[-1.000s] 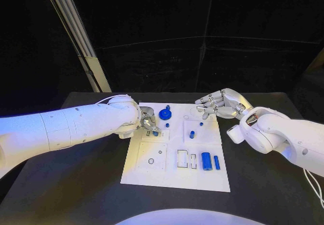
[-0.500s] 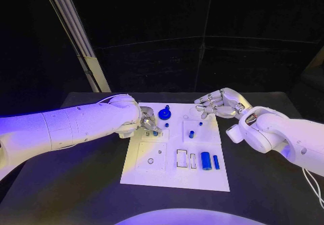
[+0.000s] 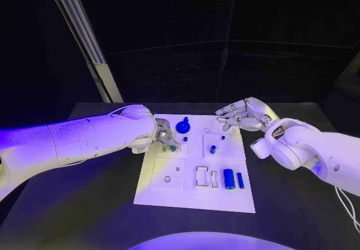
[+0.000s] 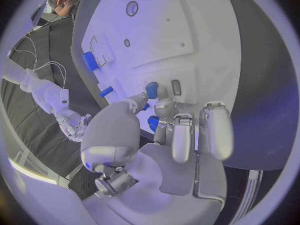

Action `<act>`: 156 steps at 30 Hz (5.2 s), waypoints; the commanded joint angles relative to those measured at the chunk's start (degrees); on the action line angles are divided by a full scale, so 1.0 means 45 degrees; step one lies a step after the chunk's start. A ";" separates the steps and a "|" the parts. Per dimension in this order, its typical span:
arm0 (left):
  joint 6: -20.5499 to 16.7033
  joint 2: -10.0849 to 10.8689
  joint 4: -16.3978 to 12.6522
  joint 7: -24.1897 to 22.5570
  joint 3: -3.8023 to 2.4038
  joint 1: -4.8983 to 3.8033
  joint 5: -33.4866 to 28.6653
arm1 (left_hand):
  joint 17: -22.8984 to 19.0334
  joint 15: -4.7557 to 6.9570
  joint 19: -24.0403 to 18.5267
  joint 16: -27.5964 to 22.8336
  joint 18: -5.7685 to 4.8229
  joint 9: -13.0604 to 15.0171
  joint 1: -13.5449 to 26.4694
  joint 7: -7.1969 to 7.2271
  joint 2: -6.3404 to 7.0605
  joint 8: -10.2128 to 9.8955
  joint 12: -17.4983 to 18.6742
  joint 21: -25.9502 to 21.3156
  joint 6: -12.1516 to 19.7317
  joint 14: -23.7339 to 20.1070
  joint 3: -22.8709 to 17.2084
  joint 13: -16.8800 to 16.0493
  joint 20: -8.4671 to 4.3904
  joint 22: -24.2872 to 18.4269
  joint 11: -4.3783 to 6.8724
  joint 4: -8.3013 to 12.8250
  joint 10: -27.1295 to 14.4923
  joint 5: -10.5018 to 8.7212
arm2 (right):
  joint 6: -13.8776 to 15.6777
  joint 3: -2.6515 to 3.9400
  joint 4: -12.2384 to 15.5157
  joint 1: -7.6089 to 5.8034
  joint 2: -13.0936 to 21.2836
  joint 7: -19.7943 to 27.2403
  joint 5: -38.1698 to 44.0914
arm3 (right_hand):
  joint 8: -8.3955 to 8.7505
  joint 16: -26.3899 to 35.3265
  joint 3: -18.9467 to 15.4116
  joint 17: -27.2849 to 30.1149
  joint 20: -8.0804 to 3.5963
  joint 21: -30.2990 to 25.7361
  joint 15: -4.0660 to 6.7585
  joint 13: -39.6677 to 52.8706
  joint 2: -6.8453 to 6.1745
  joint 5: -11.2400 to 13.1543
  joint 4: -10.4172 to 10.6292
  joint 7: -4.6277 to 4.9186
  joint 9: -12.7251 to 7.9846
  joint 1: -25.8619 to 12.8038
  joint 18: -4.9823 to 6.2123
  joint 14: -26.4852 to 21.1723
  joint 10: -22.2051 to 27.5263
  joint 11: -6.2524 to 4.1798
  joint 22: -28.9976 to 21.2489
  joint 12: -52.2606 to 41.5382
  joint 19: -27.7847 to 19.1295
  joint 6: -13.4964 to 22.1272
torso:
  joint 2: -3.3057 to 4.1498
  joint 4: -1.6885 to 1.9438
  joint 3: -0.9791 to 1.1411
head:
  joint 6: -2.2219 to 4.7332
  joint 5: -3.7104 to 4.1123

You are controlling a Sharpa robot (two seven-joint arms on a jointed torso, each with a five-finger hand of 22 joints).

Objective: Assemble the parts on the task board

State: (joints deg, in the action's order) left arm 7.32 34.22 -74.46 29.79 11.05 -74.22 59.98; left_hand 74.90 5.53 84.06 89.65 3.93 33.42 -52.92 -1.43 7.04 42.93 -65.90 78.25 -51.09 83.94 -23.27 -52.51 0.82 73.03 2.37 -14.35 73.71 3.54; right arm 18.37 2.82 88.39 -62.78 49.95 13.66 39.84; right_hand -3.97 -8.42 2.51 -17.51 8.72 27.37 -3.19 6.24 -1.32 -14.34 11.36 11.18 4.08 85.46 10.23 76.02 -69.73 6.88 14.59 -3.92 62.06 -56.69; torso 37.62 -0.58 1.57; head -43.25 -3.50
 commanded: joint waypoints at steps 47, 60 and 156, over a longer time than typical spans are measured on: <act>0.3068 -0.1346 0.4676 -0.1318 -0.0802 -0.0926 -0.0376 | 0.3355 -0.0532 -0.0184 0.0079 0.0140 -0.1748 -0.2212 -0.0838 -0.1295 -0.1795 0.0924 -0.0935 0.1137 0.1347 0.5000 0.1894 0.0465 -0.0981 -0.0700 -0.0455 -0.1351 -0.0111 | 0.0130 0.0005 -0.0325 -0.0019 -0.0206 0.0236 -0.0069 | 0.0050 0.0365 0.0044 0.0041 0.0145 -0.0410 -0.0089 -0.0269 -0.0017 -0.0192 0.0068 0.0096 0.0003 -0.0260 0.0029 -0.0244 0.0396 0.0107 -0.0224 -0.0034 -0.0157 0.0281 | 0.0077 -0.0053 -0.0006 | 0.0098 -0.0014; 0.3485 -0.1873 0.5414 -0.1125 -0.0743 -0.0835 -0.0190 | 0.3355 -0.0470 -0.0090 0.0079 0.0095 -0.1773 -0.2356 -0.0736 -0.1476 -0.1604 0.0708 -0.0764 0.0813 0.1347 0.5247 0.1669 0.0419 -0.0738 -0.0617 -0.0447 -0.1181 -0.0115 | 0.0094 0.0005 -0.0414 -0.0019 -0.0270 0.0236 -0.0069 | 0.0047 0.0373 0.0056 0.0041 0.0145 -0.0421 -0.0086 -0.0278 -0.0015 -0.0210 0.0052 0.0094 0.0005 -0.0240 0.0033 -0.0238 0.0398 0.0105 -0.0232 -0.0043 -0.0150 0.0281 | 0.0042 -0.0031 0.0000 | 0.0060 -0.0029; 0.4120 -0.2428 0.6277 -0.1789 -0.0738 -0.0495 -0.0308 | 0.3355 -0.0185 -0.0078 0.0079 0.0105 -0.1735 -0.5367 -0.0468 -0.2457 -0.1235 0.0904 -0.0898 0.0756 0.1347 0.1097 0.1765 0.0123 -0.0681 -0.0317 0.1848 -0.0993 0.0115 | -0.0094 0.0005 -0.0477 -0.0021 -0.0430 0.0261 -0.0069 | 0.0038 0.0418 0.0109 0.0044 0.0147 -0.0471 -0.0082 -0.0324 0.0005 -0.0269 0.0007 0.0097 0.0013 -0.0186 0.0042 -0.0223 0.0416 0.0105 -0.0264 -0.0071 -0.0117 0.0285 | 0.0033 -0.0017 0.0009 | -0.0147 -0.0012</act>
State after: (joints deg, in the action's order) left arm 26.14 23.20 -46.08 22.78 7.71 -76.47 58.78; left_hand 74.90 4.41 83.54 89.65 3.95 25.37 -76.34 -3.48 -3.89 36.92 -62.10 74.52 -48.00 83.84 -15.09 -44.61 1.77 69.99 0.71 -8.57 69.19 3.66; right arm 18.44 2.81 86.13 -62.77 48.05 14.23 39.74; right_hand -3.97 -6.75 2.66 -17.41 9.11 25.45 -3.58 4.84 -1.56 -15.35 11.51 11.51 4.08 84.66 10.23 75.24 -68.17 7.26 13.45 -3.93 61.66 -55.84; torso 37.81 -0.71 1.58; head -43.88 -3.51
